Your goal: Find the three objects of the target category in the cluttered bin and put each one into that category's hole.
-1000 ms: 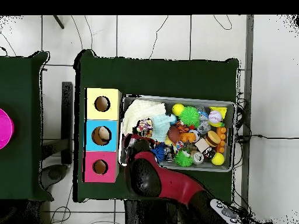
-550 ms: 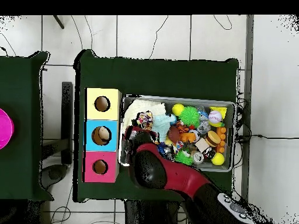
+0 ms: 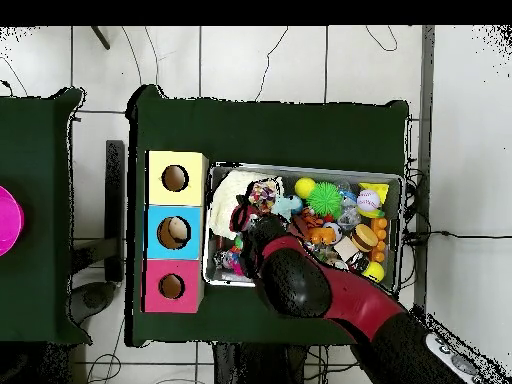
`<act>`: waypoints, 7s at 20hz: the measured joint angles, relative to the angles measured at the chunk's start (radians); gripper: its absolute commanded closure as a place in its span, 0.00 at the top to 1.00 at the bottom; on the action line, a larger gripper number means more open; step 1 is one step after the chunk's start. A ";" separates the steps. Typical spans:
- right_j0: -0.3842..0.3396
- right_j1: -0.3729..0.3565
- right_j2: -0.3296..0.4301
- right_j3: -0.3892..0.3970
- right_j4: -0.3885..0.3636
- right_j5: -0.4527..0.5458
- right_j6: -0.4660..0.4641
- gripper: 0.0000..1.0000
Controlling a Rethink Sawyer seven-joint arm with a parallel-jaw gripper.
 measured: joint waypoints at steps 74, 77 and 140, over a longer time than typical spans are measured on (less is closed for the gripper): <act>0.272 0.141 -0.101 -0.044 -0.013 -0.094 0.000 0.00; 0.271 0.141 -0.101 -0.052 -0.017 -0.094 0.000 0.00; 0.268 0.045 -0.235 -0.189 0.022 -0.093 0.000 0.00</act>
